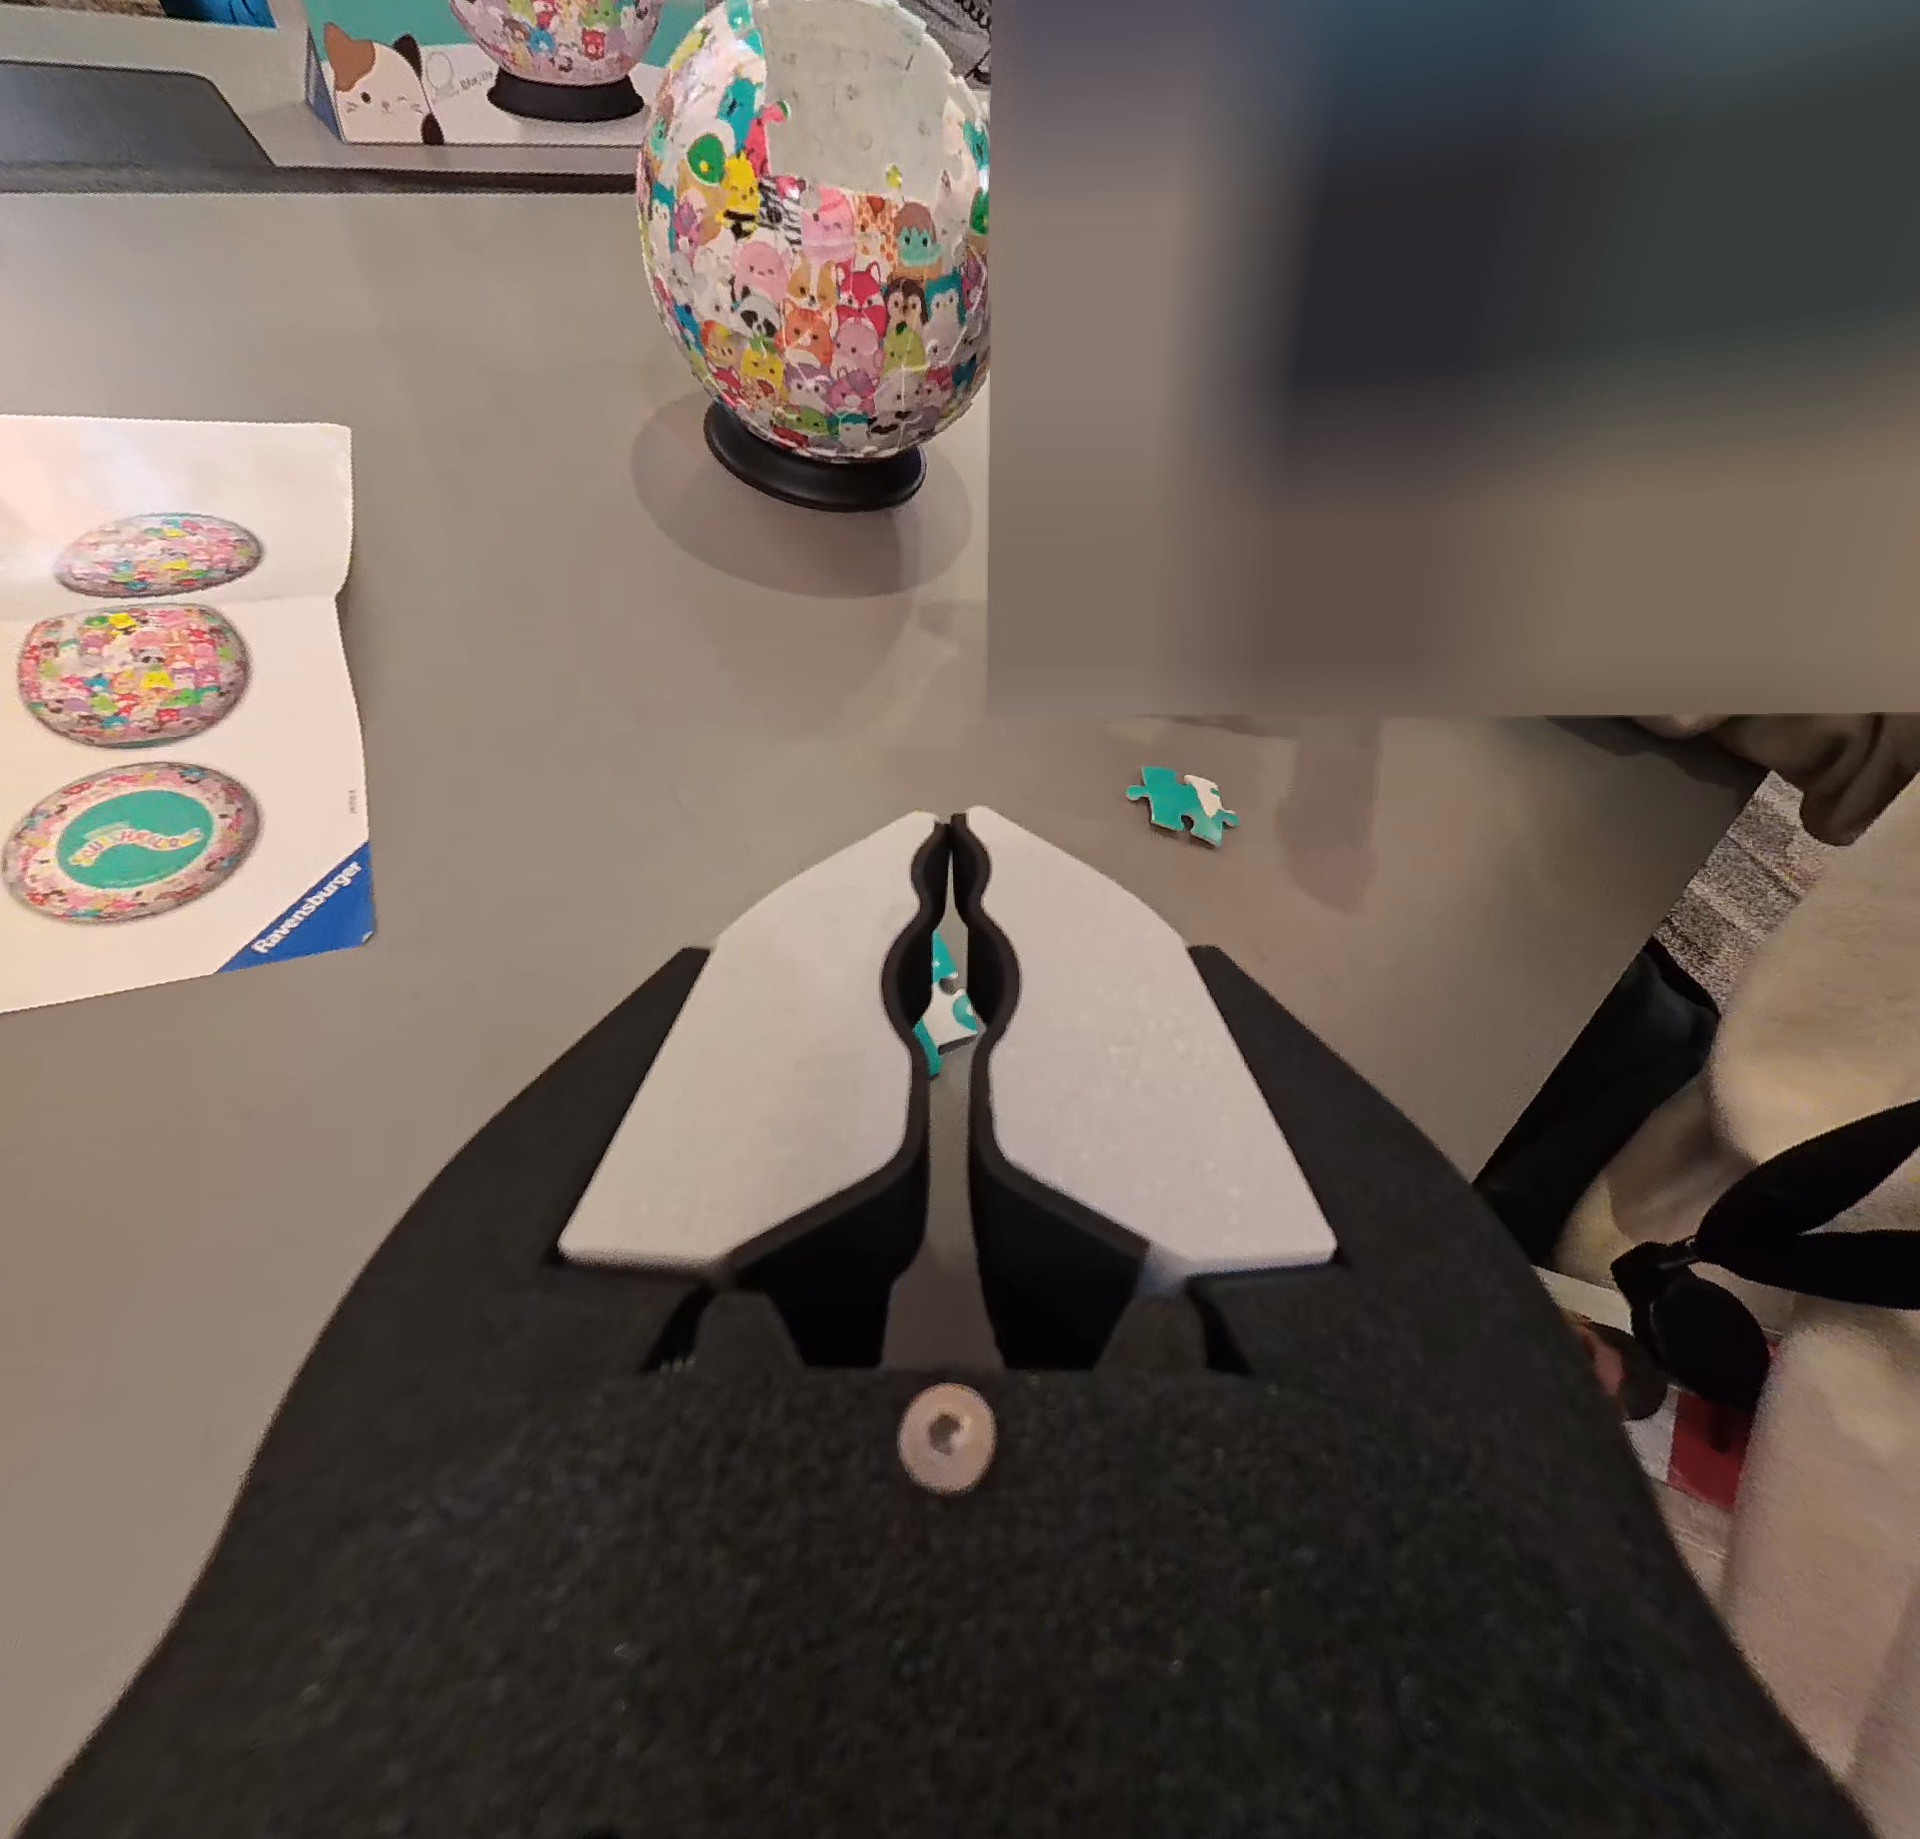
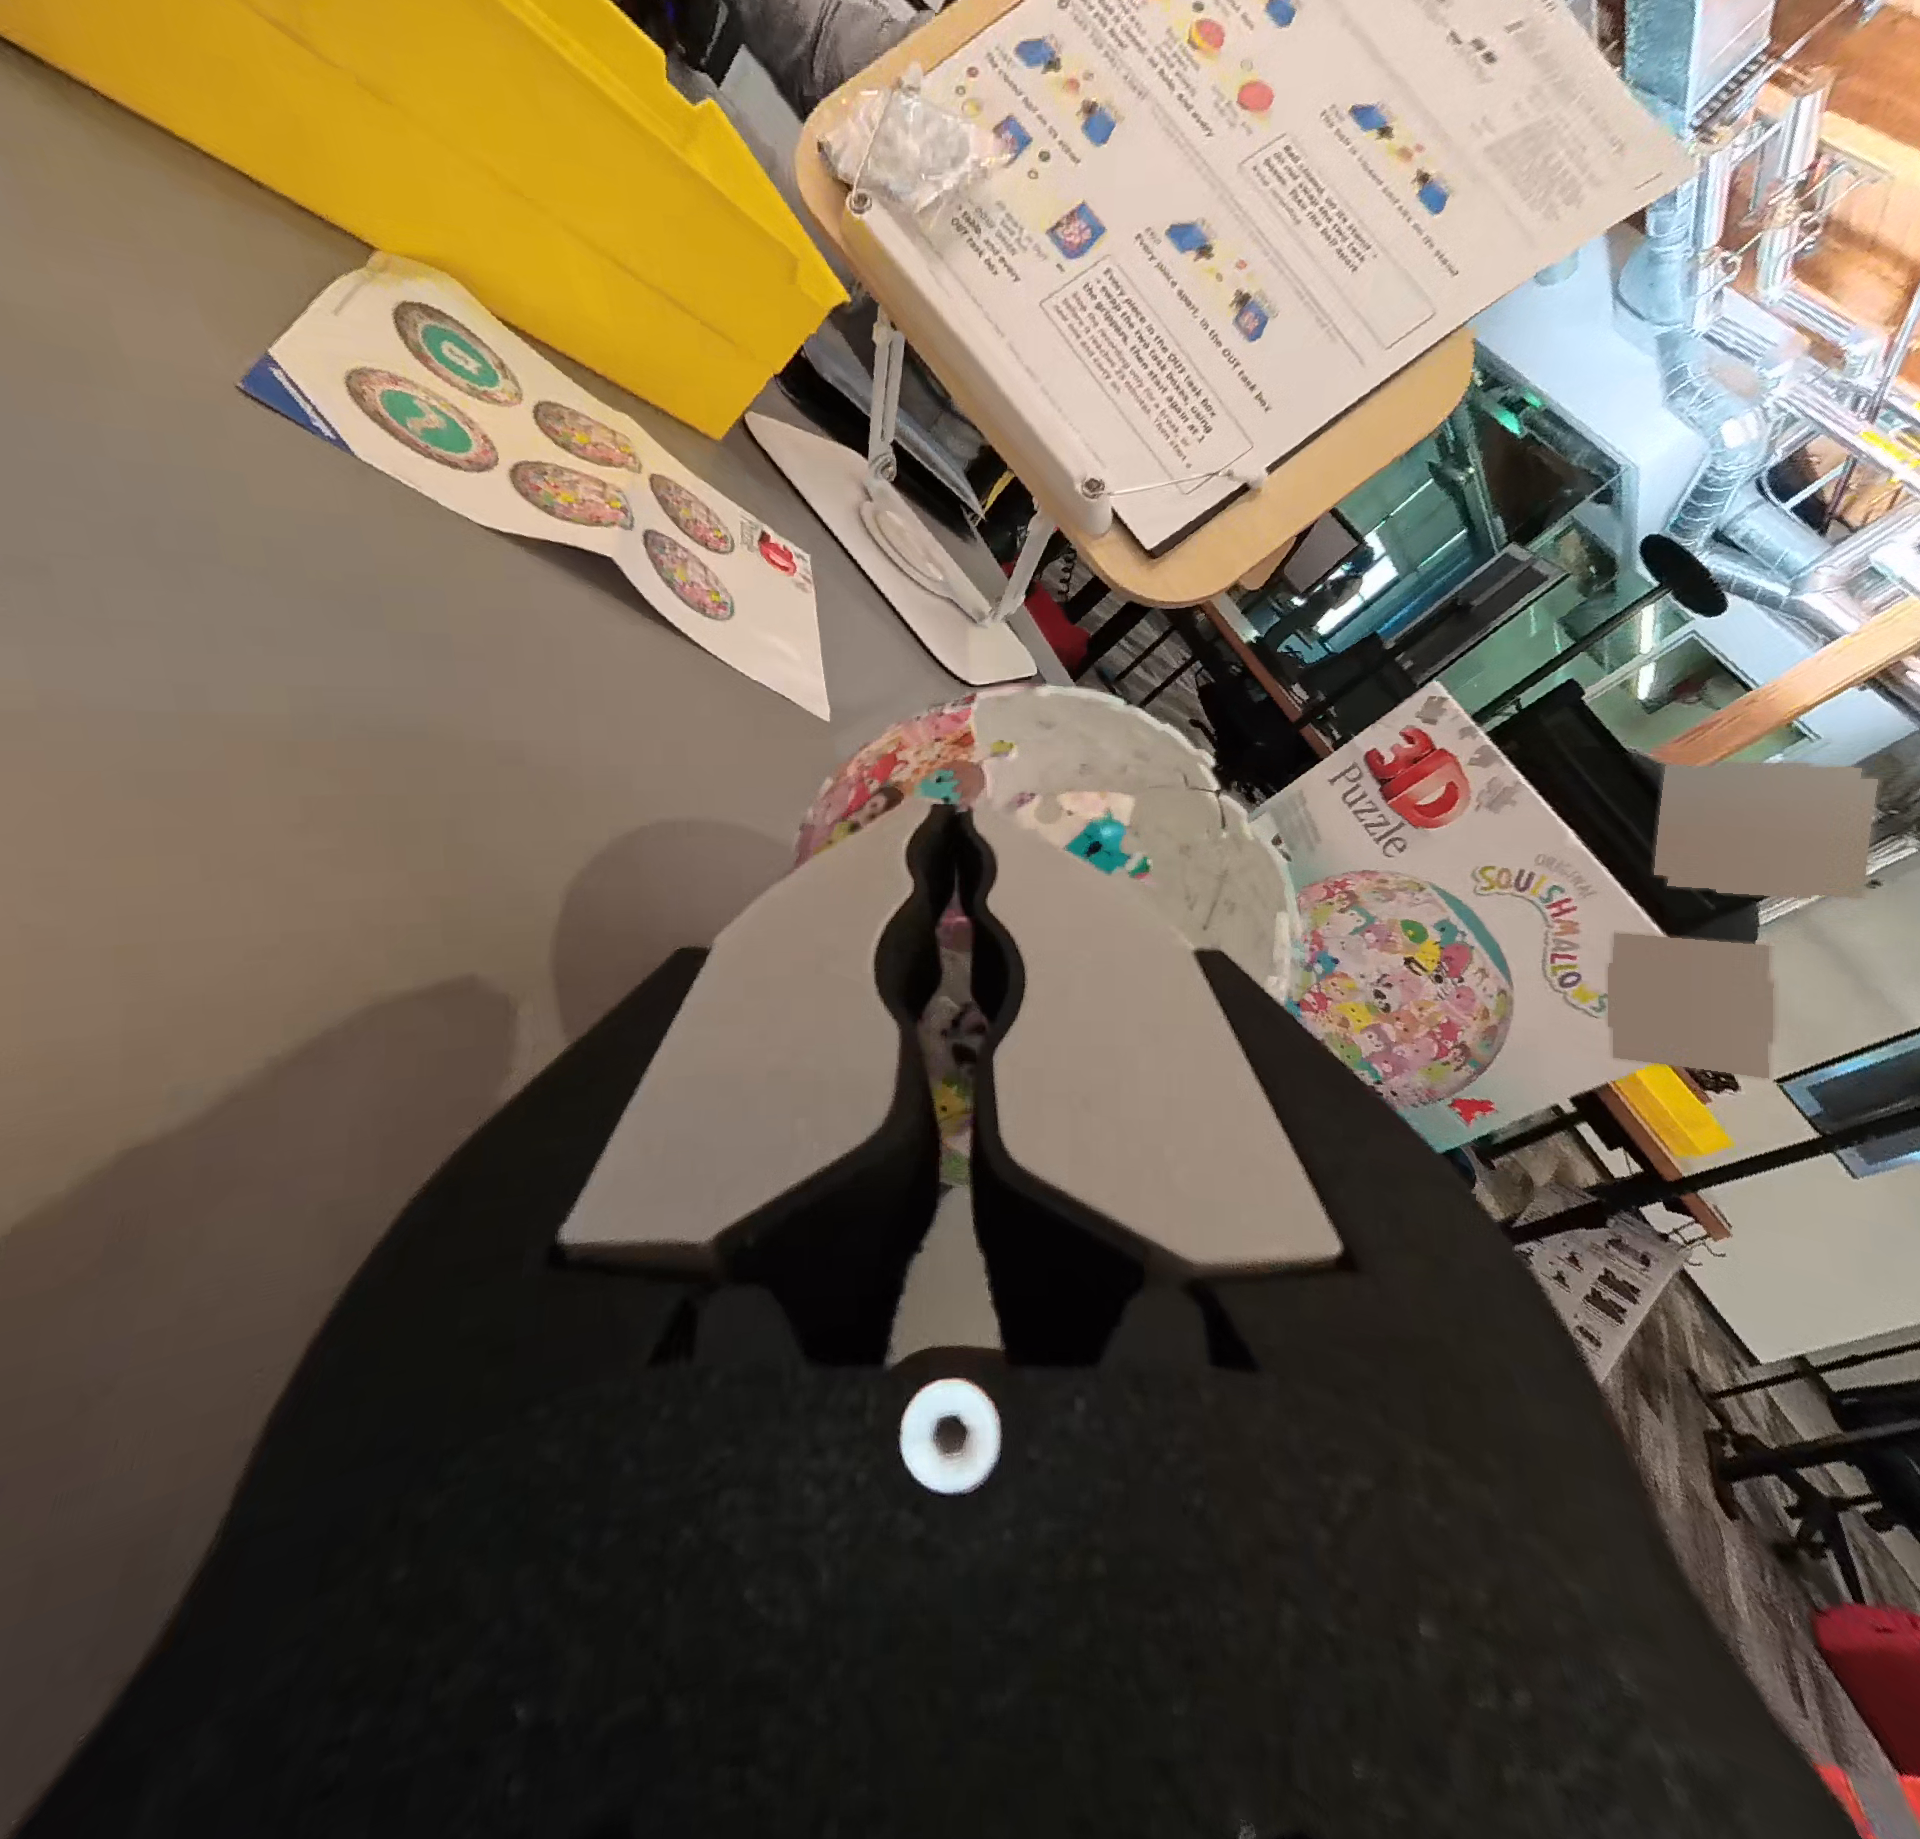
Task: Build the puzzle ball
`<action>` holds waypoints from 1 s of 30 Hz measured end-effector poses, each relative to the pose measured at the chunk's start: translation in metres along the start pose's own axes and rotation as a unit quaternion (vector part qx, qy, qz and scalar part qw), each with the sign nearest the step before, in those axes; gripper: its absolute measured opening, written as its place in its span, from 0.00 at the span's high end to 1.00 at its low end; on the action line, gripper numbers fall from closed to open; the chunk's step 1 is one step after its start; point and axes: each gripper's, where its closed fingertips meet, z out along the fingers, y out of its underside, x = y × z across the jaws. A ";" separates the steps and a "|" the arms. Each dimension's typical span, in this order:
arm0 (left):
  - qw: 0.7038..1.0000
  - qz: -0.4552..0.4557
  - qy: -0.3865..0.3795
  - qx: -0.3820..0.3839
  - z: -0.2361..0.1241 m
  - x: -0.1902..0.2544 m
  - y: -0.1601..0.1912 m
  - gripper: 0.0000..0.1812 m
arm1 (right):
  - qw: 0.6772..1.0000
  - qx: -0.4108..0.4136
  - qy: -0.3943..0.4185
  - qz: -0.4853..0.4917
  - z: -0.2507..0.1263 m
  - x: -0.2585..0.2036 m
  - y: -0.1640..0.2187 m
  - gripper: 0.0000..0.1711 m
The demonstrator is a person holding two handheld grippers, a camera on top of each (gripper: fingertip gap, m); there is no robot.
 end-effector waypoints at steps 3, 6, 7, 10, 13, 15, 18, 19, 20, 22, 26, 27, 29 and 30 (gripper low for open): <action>1.000 0.000 -0.001 0.000 0.000 -0.001 0.000 1.00 | 1.000 -0.010 0.019 0.004 -0.008 0.010 0.007 1.00; 1.000 -0.002 0.000 0.003 -0.001 -0.001 -0.001 1.00 | 0.999 -0.010 0.028 0.020 -0.012 0.017 0.009 1.00; 1.000 -0.003 0.001 0.003 -0.001 -0.001 -0.001 1.00 | 0.999 -0.002 0.028 0.020 -0.012 0.017 0.006 1.00; 1.000 -0.006 0.006 0.001 0.000 0.000 0.000 1.00 | 0.999 -0.015 0.027 0.016 -0.007 0.015 0.011 1.00; 1.000 -0.003 0.004 0.005 -0.001 0.001 -0.001 1.00 | 0.999 -0.013 0.022 0.042 -0.006 0.019 0.013 1.00; 1.000 -0.003 0.004 0.007 -0.001 0.001 -0.002 1.00 | 0.999 0.000 0.026 0.039 -0.010 0.020 0.008 1.00; 1.000 -0.006 0.006 0.003 0.000 0.001 -0.001 1.00 | 0.999 0.000 0.023 0.027 -0.009 0.017 0.007 1.00; 1.000 -0.006 0.006 0.004 0.000 0.001 -0.001 1.00 | 1.000 -0.001 0.017 0.024 -0.007 0.013 0.007 1.00; 1.000 -0.006 0.006 0.005 0.000 0.001 -0.001 1.00 | 1.000 -0.014 0.011 0.019 -0.004 0.010 0.011 1.00; 1.000 -0.006 0.006 0.005 0.000 0.001 -0.001 1.00 | 1.000 -0.022 0.013 0.012 -0.001 0.010 0.014 1.00; 1.000 -0.006 0.007 0.008 -0.001 0.002 -0.002 1.00 | 1.000 -0.003 0.011 0.001 -0.006 0.006 0.006 1.00; 1.000 -0.007 0.007 0.007 -0.001 0.002 -0.002 1.00 | 1.000 -0.009 0.008 -0.001 -0.005 0.005 0.008 1.00; 1.000 -0.008 0.008 0.008 -0.002 0.002 -0.002 1.00 | 1.000 -0.022 0.002 0.004 -0.001 0.004 0.013 1.00; 1.000 -0.009 0.009 0.008 -0.002 0.002 -0.002 1.00 | 1.000 -0.023 0.000 0.009 -0.001 0.004 0.014 1.00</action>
